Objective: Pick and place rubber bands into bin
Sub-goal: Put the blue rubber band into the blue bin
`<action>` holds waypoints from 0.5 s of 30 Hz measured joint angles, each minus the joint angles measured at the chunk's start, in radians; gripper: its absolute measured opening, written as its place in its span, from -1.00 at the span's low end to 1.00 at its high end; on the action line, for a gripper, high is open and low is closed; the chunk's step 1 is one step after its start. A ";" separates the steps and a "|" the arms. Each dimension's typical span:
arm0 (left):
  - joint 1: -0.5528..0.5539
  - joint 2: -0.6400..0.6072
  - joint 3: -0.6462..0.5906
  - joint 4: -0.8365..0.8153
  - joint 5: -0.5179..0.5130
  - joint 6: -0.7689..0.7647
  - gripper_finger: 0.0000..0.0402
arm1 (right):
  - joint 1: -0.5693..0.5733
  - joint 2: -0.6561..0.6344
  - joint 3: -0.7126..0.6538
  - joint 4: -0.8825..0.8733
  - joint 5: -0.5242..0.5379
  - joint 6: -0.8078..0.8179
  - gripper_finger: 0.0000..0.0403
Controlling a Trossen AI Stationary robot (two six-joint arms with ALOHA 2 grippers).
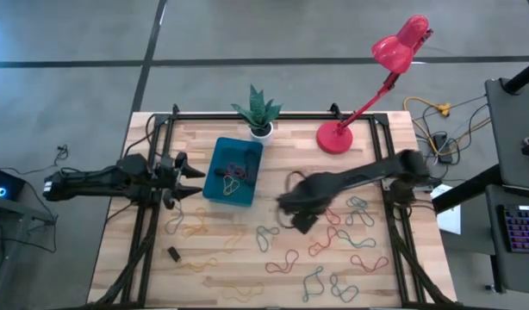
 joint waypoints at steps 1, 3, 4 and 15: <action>0.000 0.004 0.000 -0.003 0.000 0.000 0.20 | 0.011 -0.053 -0.062 0.017 -0.001 0.067 -0.25; 0.000 0.012 0.000 -0.002 0.000 0.000 0.20 | 0.022 -0.157 -0.184 0.067 -0.011 0.178 -0.25; 0.000 0.017 0.000 -0.001 0.000 0.000 0.20 | 0.022 -0.203 -0.242 0.095 -0.027 0.216 -0.25; 0.000 0.055 0.001 0.067 -0.001 -0.131 0.20 | -0.073 -0.378 -0.630 0.167 -0.060 0.062 -0.25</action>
